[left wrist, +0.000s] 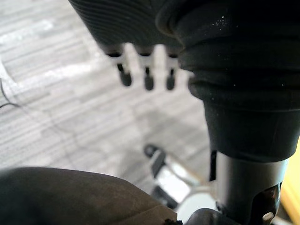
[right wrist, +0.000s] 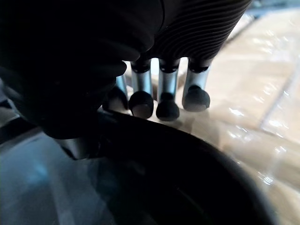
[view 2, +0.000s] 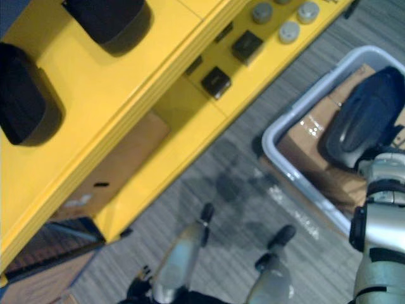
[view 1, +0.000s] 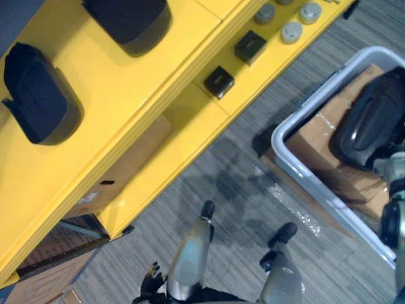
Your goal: Walk over and take plastic housings, then place them on the shelf
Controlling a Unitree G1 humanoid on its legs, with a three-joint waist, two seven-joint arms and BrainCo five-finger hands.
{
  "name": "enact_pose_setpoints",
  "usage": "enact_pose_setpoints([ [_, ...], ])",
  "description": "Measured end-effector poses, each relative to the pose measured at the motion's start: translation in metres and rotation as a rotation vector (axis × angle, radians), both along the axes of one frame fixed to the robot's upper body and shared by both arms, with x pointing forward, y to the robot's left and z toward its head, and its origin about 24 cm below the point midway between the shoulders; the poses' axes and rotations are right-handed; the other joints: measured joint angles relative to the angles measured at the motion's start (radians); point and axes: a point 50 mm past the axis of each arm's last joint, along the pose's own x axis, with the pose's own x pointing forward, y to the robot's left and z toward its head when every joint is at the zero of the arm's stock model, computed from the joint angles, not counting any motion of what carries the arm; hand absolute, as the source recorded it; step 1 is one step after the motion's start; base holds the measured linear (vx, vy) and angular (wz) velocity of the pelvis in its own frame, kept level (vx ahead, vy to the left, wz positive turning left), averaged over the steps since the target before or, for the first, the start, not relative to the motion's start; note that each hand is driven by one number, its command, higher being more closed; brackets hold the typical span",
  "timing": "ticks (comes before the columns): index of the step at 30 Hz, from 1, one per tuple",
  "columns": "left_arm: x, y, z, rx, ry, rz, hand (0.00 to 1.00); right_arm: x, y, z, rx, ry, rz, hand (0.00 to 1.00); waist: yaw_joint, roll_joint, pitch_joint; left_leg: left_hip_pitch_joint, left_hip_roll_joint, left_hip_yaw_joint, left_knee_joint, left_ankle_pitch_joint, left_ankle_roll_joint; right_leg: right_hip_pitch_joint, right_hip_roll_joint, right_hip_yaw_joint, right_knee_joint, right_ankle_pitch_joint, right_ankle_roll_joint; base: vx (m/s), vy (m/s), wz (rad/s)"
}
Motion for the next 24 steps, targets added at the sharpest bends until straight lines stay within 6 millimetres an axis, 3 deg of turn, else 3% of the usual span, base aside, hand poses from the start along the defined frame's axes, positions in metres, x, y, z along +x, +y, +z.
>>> enact_pose_setpoints([
  [4, 0.011, 0.004, 0.009, 0.033, -0.081, 0.008, 0.0, 0.007, 0.005, 0.013, -0.185, -0.035, 0.057, 1.0, -0.007, -0.008, 0.005, 0.0, 0.008, 0.009, 0.02, -0.011, 0.0, 0.001, 0.006, 0.013, -0.001, 0.001, 0.0, -0.04, 0.039, -0.11],
  [8, 0.023, 0.018, 0.021, 0.145, -0.149, 0.007, 0.0, 0.018, 0.029, 0.019, -0.384, -0.142, 0.185, 1.0, -0.026, -0.059, 0.016, 0.031, 0.033, 0.04, 0.002, -0.014, -0.002, 0.003, 0.026, 0.044, -0.012, 0.008, -0.007, -0.01, 0.01, -0.26],
  [9, 0.024, 0.026, 0.025, 0.21, -0.157, 0.013, 0.0, 0.022, 0.044, 0.009, -0.434, -0.153, 0.242, 1.0, -0.032, -0.091, 0.014, 0.061, 0.043, 0.061, -0.023, -0.012, -0.005, 0.007, 0.032, 0.065, -0.016, 0.008, -0.008, 0.04, -0.012, -0.4],
  [12, 0.024, 0.036, 0.03, 0.288, -0.166, -0.006, 0.0, 0.021, 0.06, -0.007, -0.478, -0.161, 0.305, 1.0, -0.055, -0.122, 0.011, 0.101, 0.048, 0.077, -0.051, -0.009, -0.009, 0.028, 0.036, 0.074, -0.022, 0.007, -0.01, 0.06, -0.006, -0.21],
  [17, 0.012, 0.054, 0.036, 0.427, -0.132, -0.088, 0.0, 0.0, 0.102, -0.066, -0.479, -0.132, 0.429, 1.0, -0.09, -0.194, -0.047, 0.192, 0.058, 0.133, -0.119, -0.007, -0.012, 0.064, 0.044, 0.112, -0.05, 0.007, -0.01, 0.06, 0.019, -0.26],
  [20, 0.004, 0.063, 0.035, 0.484, -0.071, -0.166, 0.0, -0.016, 0.12, -0.096, -0.46, -0.082, 0.488, 1.0, -0.1, -0.219, -0.122, 0.23, 0.063, 0.157, -0.153, -0.003, -0.018, 0.078, 0.051, 0.128, -0.07, 0.008, -0.009, 0.06, 0.01, -0.22],
  [22, 0.001, 0.067, 0.036, 0.494, -0.053, -0.182, 0.0, -0.022, 0.123, -0.108, -0.451, -0.049, 0.505, 1.0, -0.1, -0.218, -0.154, 0.256, 0.066, 0.167, -0.166, -0.003, -0.019, 0.095, 0.054, 0.135, -0.08, 0.008, -0.009, 0.04, 0.0, -0.11],
  [24, 0.035, 0.064, 0.063, 0.425, -0.239, -0.086, 0.0, -0.032, 0.125, -0.122, -0.455, 0.004, 0.523, 1.0, -0.1, -0.213, -0.208, 0.273, 0.066, 0.165, -0.187, 0.006, -0.025, 0.112, 0.057, 0.132, -0.092, 0.012, -0.01, 0.01, -0.012, 0.03],
])
